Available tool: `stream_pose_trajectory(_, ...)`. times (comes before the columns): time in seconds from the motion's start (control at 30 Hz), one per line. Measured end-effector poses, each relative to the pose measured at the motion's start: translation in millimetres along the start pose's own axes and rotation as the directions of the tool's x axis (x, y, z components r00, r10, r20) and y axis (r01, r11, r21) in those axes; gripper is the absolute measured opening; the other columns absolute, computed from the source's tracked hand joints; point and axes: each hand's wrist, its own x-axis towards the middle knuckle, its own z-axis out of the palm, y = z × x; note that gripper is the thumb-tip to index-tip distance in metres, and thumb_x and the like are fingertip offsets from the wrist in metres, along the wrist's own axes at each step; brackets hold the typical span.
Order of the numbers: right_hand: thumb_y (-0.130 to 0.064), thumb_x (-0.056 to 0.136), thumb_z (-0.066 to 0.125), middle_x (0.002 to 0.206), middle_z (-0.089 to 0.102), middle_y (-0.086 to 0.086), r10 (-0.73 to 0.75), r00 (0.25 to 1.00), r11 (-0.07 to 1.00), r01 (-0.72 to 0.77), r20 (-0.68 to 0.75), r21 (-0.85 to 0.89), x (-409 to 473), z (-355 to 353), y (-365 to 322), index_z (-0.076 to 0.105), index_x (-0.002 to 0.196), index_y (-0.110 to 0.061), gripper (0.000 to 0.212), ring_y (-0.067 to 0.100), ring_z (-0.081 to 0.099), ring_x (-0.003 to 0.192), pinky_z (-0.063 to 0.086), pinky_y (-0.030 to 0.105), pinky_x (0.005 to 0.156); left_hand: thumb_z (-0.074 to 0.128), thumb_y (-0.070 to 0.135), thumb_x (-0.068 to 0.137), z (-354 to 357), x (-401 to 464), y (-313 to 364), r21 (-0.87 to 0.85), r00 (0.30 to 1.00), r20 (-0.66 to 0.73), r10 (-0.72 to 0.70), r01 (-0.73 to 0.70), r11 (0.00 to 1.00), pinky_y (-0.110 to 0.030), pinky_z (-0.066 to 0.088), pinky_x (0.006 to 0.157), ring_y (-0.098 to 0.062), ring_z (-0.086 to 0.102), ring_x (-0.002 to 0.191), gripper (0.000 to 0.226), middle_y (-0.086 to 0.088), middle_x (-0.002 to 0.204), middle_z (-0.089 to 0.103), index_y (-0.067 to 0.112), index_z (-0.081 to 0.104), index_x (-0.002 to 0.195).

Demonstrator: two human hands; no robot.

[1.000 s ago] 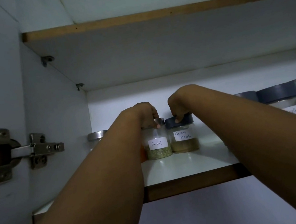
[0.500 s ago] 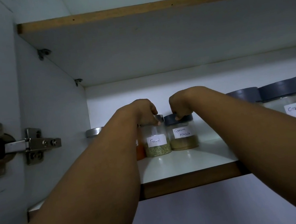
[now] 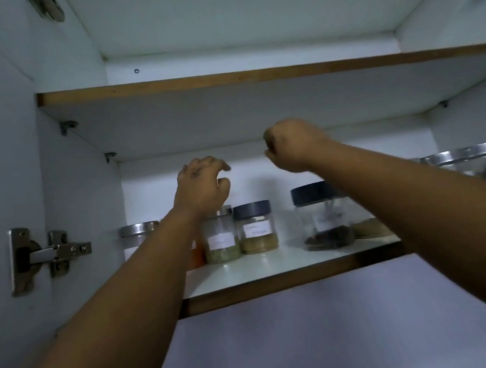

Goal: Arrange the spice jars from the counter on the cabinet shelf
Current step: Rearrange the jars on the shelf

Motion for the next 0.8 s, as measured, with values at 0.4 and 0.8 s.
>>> stream_pose_trajectory(0.4, -0.033, 0.094, 0.06, 0.129, 0.061, 0.001, 0.016, 0.863, 0.999, 0.003, 0.504, -0.037, -64, -74, 118, 0.062, 0.126, -0.018, 0.035, 0.02, 0.054, 0.119, 0.041, 0.035, 0.104, 0.056, 0.02, 0.091, -25, 17, 182, -0.181, 0.91, 0.386, 0.152, -0.086, 0.98, -0.033, 0.051, 0.087, -0.017, 0.062, 0.1, 0.017, -0.001, 0.106, 0.068, 0.015, 0.068, 0.101)
stream_pose_trajectory(0.8, -0.023, 0.095, 0.055, 0.119, 0.064, 0.008, -0.212, 0.814, 0.953, 0.295, 0.541, -0.07, -67, -31, 134, 0.065, 0.119, -0.01, 0.029, 0.025, 0.059, 0.107, 0.047, 0.035, 0.088, 0.073, 0.04, 0.082, 6, 31, 207, 0.354, 0.765, 0.632, -0.123, -0.144, 0.924, -0.032, 0.049, 0.081, -0.021, 0.06, 0.092, 0.038, -0.004, 0.103, 0.069, 0.014, 0.07, 0.109)
